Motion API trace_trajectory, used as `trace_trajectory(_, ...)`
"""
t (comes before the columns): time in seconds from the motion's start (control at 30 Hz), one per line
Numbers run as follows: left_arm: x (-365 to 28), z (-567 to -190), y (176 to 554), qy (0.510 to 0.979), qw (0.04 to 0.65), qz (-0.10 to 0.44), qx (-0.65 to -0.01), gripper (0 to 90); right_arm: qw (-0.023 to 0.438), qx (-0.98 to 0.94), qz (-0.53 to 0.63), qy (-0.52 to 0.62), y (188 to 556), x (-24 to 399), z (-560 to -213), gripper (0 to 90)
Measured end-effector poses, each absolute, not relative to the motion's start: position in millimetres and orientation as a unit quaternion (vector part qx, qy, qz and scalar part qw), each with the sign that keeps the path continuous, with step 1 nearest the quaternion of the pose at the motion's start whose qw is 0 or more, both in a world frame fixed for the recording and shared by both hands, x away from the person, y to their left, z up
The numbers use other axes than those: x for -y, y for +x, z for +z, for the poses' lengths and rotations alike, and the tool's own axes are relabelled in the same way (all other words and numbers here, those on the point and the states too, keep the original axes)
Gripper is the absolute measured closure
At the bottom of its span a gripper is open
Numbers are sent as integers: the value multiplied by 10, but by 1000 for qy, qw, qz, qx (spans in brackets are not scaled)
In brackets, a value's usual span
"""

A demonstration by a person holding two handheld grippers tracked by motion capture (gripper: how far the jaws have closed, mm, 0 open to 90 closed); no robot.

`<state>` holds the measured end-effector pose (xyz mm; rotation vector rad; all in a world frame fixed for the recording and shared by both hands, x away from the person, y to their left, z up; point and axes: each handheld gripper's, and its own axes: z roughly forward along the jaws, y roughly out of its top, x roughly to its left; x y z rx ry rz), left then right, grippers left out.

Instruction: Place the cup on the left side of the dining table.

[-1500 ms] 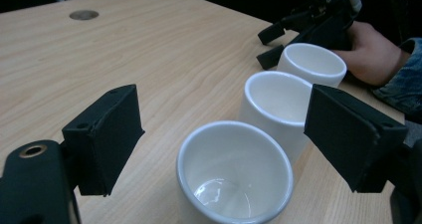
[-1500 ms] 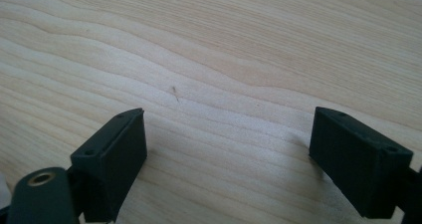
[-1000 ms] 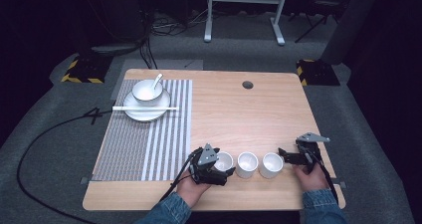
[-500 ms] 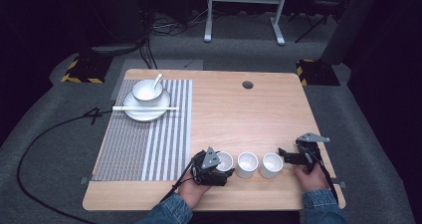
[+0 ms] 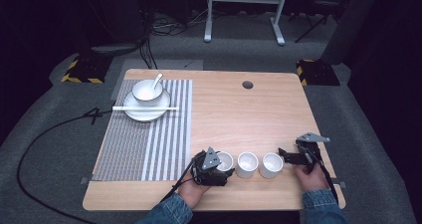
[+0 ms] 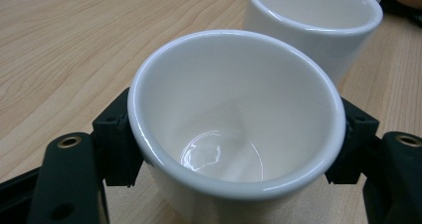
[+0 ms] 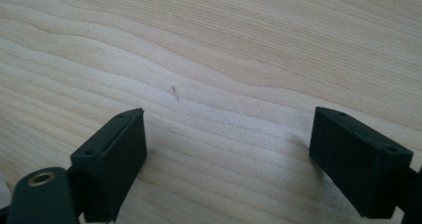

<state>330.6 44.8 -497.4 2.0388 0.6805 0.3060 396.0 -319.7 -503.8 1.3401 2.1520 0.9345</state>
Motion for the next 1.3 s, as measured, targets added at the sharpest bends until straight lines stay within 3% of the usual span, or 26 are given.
trace_trajectory(0.27,-428,-4912,3364,828,464,98,-300,271,218,-777,337,484,3960,3197,-5038,150)
trace_trajectory(0.4,-428,-4768,3350,834,456,126,-285,271,218,-777,337,484,3960,3196,-5038,151)
trace_trajectory(1.3,-948,-4166,3529,818,455,168,-309,271,218,-777,337,484,3960,3196,-5038,150)
